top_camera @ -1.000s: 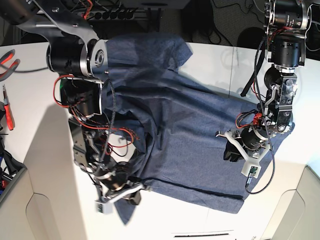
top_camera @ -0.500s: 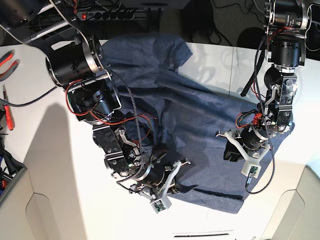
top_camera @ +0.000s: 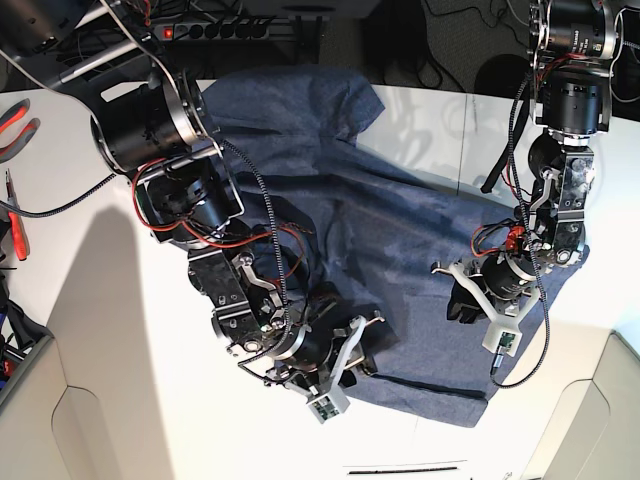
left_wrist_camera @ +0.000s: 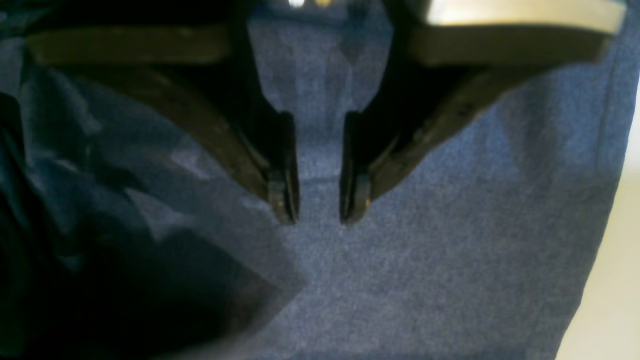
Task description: Layout the t-shirt on the table in an organized manner, then fold the t-shirt properly
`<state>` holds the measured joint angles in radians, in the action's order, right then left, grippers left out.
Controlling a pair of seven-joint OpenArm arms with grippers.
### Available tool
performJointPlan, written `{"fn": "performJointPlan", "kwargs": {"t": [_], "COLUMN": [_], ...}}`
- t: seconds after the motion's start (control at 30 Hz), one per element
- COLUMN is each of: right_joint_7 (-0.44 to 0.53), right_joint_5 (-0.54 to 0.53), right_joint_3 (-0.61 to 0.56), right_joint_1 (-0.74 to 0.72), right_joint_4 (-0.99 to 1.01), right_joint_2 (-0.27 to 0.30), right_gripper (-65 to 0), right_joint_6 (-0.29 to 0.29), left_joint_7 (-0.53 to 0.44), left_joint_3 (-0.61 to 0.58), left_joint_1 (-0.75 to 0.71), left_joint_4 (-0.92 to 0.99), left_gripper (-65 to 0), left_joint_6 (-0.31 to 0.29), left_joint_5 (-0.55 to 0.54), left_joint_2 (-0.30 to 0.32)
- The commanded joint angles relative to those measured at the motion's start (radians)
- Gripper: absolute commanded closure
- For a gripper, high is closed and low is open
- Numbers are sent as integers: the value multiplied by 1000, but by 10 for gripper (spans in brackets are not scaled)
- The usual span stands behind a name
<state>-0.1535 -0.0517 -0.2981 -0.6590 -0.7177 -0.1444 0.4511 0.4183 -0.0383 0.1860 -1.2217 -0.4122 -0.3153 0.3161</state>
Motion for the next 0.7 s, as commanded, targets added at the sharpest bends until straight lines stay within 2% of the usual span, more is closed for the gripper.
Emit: {"fn": "performJointPlan", "kwargs": {"t": [0.0, 0.1, 0.4, 0.53, 0.67], "right_joint_7": [29, 26, 24, 43, 46], "right_joint_5": [-20, -69, -79, -78, -13], "right_joint_3": [0, -4, -111, -121, -121], "right_joint_1": [-26, 2, 97, 126, 164], "right_joint_4": [-18, -18, -18, -46, -152], "right_joint_2": [-7, -7, -7, -8, -8], "right_gripper": [-218, -218, -217, -217, -217], "right_joint_6": [29, 80, 80, 66, 63], "left_joint_7": [-26, -26, -26, -26, -26], "left_joint_3": [5, 5, 5, 5, 5], "left_joint_1": [24, 24, 24, 24, 24], "left_joint_4": [-16, -16, -16, -16, -16], "left_gripper": [-180, -180, -180, -180, -180], "left_joint_6": [0, 0, 0, 0, 0], "left_joint_5": [-10, -10, -10, -10, -10], "left_joint_2": [11, 11, 11, 11, 11]}}
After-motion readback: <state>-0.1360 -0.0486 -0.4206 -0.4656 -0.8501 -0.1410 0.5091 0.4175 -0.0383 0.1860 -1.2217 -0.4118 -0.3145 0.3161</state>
